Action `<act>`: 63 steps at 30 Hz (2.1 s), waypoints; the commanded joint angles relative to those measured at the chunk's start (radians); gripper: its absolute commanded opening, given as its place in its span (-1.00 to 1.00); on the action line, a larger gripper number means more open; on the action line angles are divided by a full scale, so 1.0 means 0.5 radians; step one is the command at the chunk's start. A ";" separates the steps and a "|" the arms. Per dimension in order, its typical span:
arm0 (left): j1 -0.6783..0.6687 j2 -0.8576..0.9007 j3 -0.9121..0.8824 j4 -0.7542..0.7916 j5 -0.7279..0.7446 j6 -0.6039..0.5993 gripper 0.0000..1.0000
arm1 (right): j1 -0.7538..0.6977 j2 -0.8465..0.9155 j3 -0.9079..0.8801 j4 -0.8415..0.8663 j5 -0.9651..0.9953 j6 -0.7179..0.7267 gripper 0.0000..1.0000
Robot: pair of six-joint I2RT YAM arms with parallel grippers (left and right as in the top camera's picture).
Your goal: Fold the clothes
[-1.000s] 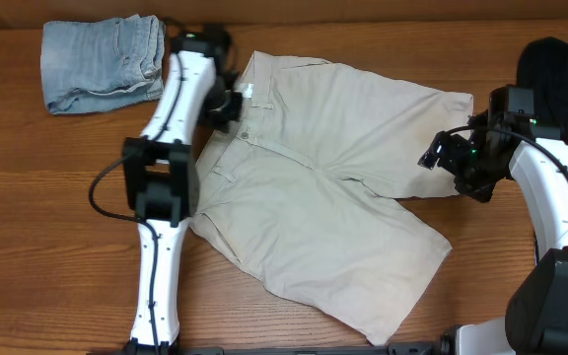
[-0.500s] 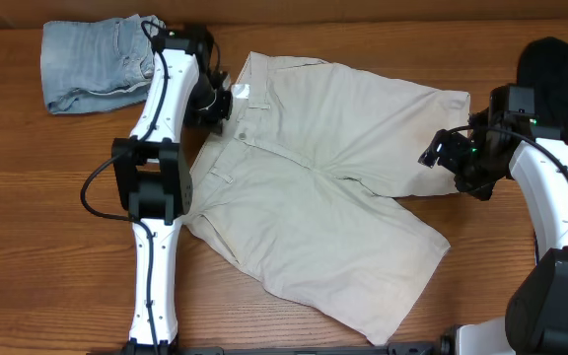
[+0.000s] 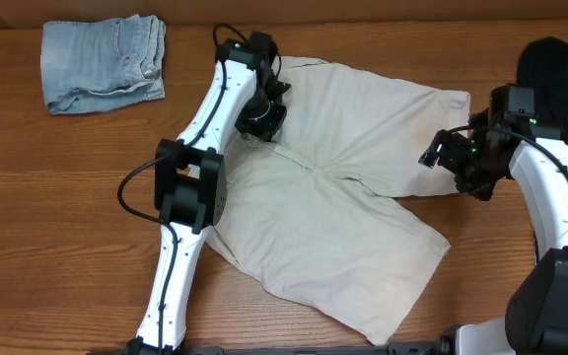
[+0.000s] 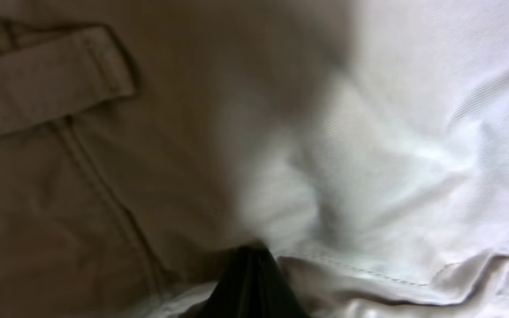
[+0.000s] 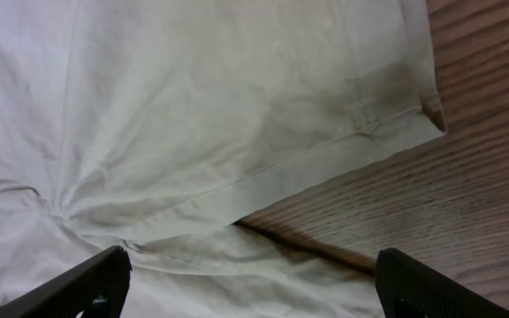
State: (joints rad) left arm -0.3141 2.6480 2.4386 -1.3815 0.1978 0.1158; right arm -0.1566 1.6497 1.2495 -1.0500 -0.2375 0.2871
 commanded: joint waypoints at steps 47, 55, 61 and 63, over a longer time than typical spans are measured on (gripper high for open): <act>0.246 -1.466 0.341 -0.616 -0.417 -0.697 1.00 | 0.129 -1.157 0.433 -0.959 -0.067 0.012 1.00; 0.346 -2.228 -0.927 -0.613 -0.725 -1.367 1.00 | 0.158 -1.448 0.085 -1.038 -0.068 0.212 1.00; 0.715 -2.651 -1.835 -0.336 -0.637 -1.713 1.00 | 0.158 -1.434 -0.262 -0.861 -0.171 0.211 1.00; 0.829 -2.741 -2.106 -0.155 -0.529 -1.714 1.00 | 0.158 -1.421 -0.370 -0.782 -0.251 0.196 1.00</act>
State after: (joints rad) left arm 0.0311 1.3598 1.5364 -1.5242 -0.1085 -0.6407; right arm -0.0834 0.9382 1.1210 -1.4696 -0.2993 0.3832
